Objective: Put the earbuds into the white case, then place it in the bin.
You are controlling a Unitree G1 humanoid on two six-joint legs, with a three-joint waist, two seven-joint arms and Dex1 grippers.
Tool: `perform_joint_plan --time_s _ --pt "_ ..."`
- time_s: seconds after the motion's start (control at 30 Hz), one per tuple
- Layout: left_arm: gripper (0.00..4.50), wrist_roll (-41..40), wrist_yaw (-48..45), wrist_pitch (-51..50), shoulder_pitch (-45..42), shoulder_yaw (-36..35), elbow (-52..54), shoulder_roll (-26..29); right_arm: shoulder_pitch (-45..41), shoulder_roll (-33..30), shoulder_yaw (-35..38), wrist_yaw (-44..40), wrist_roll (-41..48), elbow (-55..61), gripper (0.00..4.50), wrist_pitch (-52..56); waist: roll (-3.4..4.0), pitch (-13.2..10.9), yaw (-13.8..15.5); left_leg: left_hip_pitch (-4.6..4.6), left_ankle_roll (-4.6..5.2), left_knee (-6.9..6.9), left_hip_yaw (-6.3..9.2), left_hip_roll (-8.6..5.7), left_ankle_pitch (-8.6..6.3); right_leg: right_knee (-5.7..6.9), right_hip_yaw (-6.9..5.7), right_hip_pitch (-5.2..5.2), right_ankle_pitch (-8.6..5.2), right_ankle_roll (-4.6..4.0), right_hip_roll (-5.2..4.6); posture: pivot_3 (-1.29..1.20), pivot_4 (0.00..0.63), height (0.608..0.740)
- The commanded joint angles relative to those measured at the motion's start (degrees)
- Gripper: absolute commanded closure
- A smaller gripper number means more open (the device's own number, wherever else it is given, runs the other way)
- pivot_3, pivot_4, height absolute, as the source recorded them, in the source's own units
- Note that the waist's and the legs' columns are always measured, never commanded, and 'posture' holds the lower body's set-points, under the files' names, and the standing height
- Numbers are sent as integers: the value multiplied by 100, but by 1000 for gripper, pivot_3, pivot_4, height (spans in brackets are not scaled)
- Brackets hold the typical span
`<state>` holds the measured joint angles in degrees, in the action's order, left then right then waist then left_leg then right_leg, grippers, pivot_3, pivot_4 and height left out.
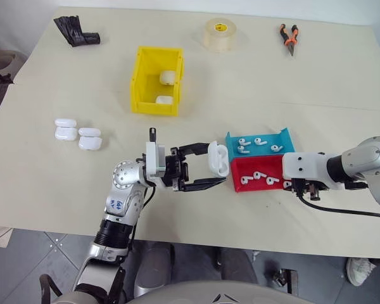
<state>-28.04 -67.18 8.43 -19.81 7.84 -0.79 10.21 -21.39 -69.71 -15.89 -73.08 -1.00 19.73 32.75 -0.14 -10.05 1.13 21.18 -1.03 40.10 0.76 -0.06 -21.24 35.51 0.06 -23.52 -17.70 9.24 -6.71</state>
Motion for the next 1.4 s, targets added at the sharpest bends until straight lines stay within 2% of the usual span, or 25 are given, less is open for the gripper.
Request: perform_joint_plan --time_s 0.03,0.1,0.23,0.47,0.6,0.67,0.8,0.9,1.0,1.17,1.4 --pt "1723 -23 32 117 -13 -2 139 -18 -3 6 56 -23 -51 -2 3107 -30 0 0 -1 0 0 0 0 0 0 0 0 0 0 0 0 0 150 740" --pt "1723 -24 33 118 -11 0 140 -20 6 18 61 -27 -42 -4 3107 -41 0 0 -2 0 0 0 0 0 0 0 0 0 0 0 0 0 150 740" --pt "1723 -28 22 114 -9 -1 135 -9 15 36 68 -7 -51 -4 3952 -33 0 0 -5 0 0 0 0 0 0 0 0 0 0 0 0 0 150 740" --pt "1723 -31 6 117 -5 -3 125 3 58 43 154 3 36 97 3952 69 0 0 -8 -1 0 0 0 0 0 0 0 0 0 0 0 0 150 740" --pt "1723 -89 -91 111 9 -2 96 18 131 86 681 -108 599 243 3952 126 0 0 -1 1 0 0 0 0 0 0 0 0 0 0 0 0 150 740" --pt "1723 -135 -163 169 -17 -37 34 -3 208 421 1275 82 1133 208 3952 430 0 0 -2 0 0 -1 1 0 0 0 0 0 0 0 0 0 150 740" --pt "1723 -294 -424 231 -170 -142 -226 -28 712 823 2188 279 1644 302 3952 -31 0 0 34 1 0 -1 -1 0 0 1 -2 1 0 0 0 0 150 740" --pt "1723 -245 -532 244 -368 -145 -453 -44 1046 1410 2677 563 1995 484 3952 -517 -1 0 30 2 0 -1 2 -1 0 -1 -10 6 0 0 1 0 150 740" --pt "1723 -272 -658 144 -544 -182 -618 -9 1200 2106 2903 933 2295 698 3952 -998 -1 0 21 2 0 0 0 -2 0 0 -10 6 0 1 0 0 150 740" --pt "1723 -308 -788 -156 -749 -168 -662 55 1224 3463 3123 1645 3436 1172 3952 -1190 0 0 -26 -1 -4 1 5 3 2 5 -12 6 1 1 5 0 150 740" --pt "1723 -417 -860 -607 -819 -236 -558 178 1283 4454 2936 2543 4042 1555 3952 -1245 0 0 -99 -2 -5 0 11 1 3 10 -11 7 0 1 4 0 150 740"
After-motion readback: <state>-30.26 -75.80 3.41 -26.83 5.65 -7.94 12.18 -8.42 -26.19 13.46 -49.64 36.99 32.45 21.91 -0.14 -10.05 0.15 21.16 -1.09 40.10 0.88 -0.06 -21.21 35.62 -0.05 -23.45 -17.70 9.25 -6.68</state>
